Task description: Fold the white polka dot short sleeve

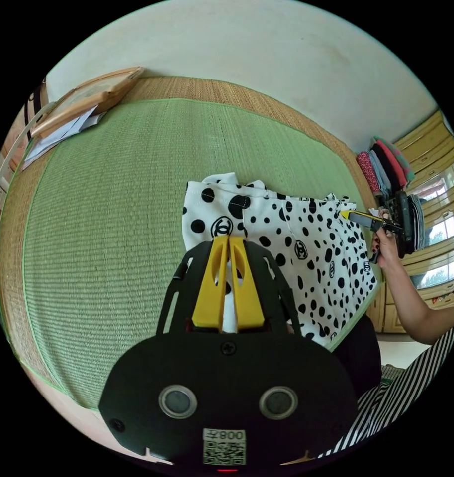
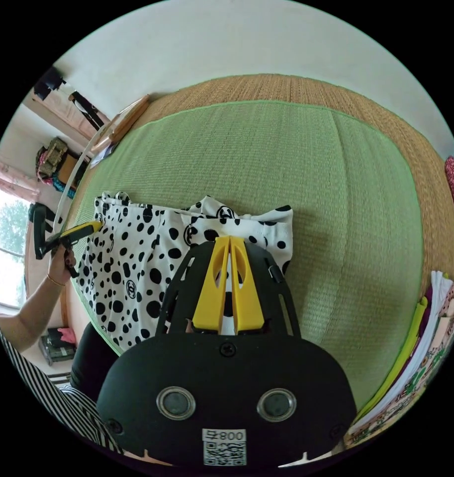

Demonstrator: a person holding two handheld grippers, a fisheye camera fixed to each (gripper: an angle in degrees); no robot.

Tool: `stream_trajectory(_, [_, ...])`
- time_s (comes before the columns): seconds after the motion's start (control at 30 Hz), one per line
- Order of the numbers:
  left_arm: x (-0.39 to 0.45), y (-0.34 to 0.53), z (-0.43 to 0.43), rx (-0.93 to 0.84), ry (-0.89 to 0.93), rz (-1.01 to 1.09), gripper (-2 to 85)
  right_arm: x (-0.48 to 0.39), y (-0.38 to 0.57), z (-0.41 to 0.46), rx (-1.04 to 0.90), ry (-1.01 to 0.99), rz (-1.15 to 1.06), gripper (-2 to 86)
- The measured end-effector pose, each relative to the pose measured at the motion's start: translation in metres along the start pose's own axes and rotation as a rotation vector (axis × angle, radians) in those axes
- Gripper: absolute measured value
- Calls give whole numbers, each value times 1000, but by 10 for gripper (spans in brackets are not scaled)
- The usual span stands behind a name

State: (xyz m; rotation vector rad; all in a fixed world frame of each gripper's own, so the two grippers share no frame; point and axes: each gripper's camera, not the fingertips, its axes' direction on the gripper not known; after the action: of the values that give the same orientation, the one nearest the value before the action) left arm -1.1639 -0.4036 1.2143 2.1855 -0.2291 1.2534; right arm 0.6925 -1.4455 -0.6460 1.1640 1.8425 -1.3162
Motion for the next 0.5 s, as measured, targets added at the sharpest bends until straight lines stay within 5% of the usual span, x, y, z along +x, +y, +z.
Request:
stream_trajectory(0.27, [14, 59, -24, -24, 148, 59, 47, -6, 37, -52, 12, -29, -51, 1])
stream_trajectory(0.5, [-6, 140, -26, -47, 136, -172, 72, -1, 133, -104, -47, -28, -31, 0])
